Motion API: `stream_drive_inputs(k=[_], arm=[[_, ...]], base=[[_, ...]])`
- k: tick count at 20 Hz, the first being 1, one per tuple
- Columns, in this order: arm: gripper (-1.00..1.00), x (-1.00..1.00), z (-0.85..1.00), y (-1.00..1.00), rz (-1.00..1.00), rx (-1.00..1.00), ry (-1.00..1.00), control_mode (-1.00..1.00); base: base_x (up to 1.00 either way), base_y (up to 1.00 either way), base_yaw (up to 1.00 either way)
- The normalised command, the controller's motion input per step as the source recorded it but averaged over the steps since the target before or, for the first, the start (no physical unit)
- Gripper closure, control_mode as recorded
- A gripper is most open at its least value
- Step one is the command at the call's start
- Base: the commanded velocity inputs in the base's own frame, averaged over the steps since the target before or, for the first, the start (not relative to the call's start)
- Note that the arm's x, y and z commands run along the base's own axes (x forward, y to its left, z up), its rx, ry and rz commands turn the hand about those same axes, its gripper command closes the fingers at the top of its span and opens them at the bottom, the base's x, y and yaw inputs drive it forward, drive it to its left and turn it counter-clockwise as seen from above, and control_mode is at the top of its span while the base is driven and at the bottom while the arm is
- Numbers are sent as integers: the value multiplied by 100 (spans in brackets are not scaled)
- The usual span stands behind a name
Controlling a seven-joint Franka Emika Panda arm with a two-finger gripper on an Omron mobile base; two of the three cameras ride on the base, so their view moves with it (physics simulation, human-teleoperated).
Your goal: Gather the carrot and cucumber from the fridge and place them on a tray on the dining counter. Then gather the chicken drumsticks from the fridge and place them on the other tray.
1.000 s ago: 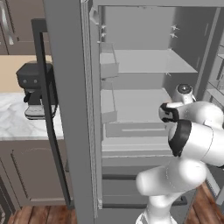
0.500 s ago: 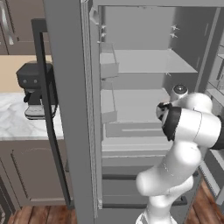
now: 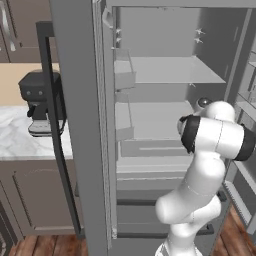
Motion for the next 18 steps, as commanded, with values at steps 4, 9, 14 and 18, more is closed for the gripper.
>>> stream_drive_inputs(k=[4,9,14,18], arm=[[-100,29,-11,-9,0,0,0,-100],[-100,26,-12,-18,0,0,0,-100],[-100,23,-10,-21,0,0,0,-100],[-100,15,-12,-32,0,0,0,-100]], base=[[0,0,0],[0,0,0],[0,0,0],[0,0,0]])
